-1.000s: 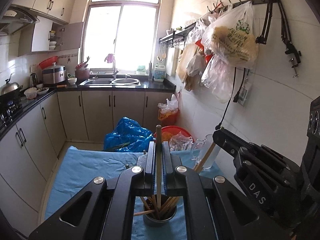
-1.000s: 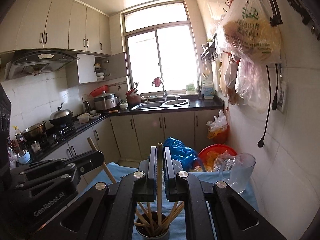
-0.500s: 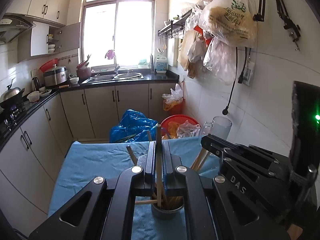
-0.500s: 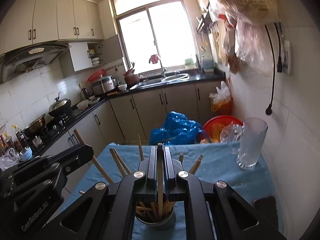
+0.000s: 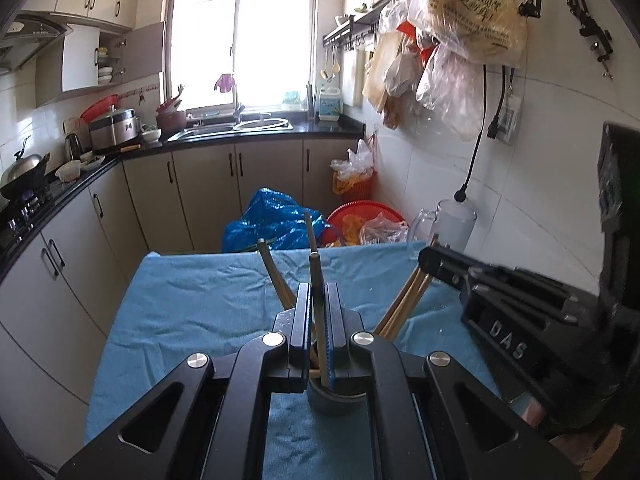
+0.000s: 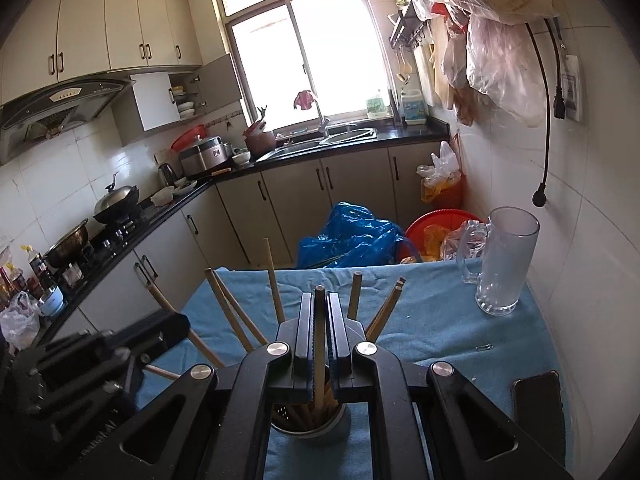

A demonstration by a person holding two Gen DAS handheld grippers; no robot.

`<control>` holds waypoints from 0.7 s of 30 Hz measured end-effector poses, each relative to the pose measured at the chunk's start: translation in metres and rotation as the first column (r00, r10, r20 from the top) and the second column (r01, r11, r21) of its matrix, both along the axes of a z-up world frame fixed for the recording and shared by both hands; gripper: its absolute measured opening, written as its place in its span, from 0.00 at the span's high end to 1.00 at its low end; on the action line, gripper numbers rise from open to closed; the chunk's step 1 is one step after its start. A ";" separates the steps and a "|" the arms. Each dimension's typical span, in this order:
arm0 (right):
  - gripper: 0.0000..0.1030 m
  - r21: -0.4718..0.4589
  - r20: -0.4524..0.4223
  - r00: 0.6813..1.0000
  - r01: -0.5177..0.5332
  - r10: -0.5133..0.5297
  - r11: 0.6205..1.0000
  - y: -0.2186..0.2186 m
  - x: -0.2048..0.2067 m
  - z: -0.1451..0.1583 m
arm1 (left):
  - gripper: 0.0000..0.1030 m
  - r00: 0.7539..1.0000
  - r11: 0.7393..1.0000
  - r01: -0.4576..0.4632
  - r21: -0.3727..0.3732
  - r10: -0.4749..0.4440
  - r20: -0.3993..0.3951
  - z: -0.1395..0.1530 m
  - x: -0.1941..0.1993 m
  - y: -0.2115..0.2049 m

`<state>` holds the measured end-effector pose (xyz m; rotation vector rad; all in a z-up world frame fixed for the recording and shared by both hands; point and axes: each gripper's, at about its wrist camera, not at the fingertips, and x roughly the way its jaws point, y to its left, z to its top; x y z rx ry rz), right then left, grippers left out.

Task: Organize utensils
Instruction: 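Lower both chopsticks into the grey holder and open both grippers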

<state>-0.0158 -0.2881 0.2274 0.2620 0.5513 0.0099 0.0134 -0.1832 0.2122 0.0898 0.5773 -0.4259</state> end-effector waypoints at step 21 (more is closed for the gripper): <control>0.94 0.011 -0.003 1.000 0.006 -0.006 1.000 -0.002 -0.001 -0.001 | 0.95 1.000 0.999 0.004 0.041 -0.004 0.001 -0.009 -0.004 -0.005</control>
